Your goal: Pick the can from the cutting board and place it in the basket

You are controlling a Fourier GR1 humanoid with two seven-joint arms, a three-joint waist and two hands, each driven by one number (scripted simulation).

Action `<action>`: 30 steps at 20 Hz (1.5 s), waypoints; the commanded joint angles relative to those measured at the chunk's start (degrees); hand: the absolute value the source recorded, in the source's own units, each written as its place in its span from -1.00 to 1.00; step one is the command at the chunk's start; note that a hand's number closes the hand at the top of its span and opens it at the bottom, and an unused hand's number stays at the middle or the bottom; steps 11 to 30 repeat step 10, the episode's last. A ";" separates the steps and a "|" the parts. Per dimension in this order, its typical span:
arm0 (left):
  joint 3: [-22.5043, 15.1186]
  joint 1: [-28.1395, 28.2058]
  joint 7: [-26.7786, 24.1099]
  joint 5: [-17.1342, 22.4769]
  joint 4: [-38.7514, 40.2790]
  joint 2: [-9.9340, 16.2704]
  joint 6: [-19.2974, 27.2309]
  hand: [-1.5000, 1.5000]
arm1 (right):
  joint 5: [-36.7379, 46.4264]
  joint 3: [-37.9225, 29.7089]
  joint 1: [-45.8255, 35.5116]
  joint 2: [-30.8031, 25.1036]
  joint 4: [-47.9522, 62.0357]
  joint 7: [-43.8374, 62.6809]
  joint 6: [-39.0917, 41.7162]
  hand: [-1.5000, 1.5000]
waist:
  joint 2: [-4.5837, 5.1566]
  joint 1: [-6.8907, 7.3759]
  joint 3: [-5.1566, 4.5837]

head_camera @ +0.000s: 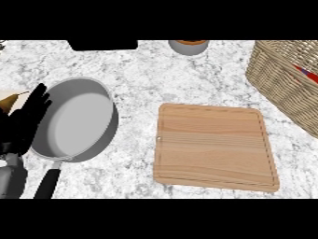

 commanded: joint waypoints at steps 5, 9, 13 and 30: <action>0.40 -0.19 -0.29 -1.05 0.16 -0.43 1.63 0.00 | -11.20 -1.05 23.00 1.91 -29.83 4.73 12.39 -1.00 | -0.18 -1.66 -0.07; 2.02 1.39 1.45 1.92 -1.88 1.78 -1.71 0.00 | -20.55 -3.67 37.31 2.39 -43.67 2.18 16.29 -1.00 | -0.19 -1.33 0.01; 1.50 1.33 2.83 1.67 -3.05 0.96 -0.71 0.00 | -21.08 -4.43 40.83 2.71 -47.05 3.01 17.61 -1.00 | -0.15 -1.16 0.01; 1.50 1.33 2.83 1.67 -3.05 0.96 -0.71 0.00 | -21.08 -4.43 40.83 2.71 -47.05 3.01 17.61 -1.00 | -0.15 -1.16 0.01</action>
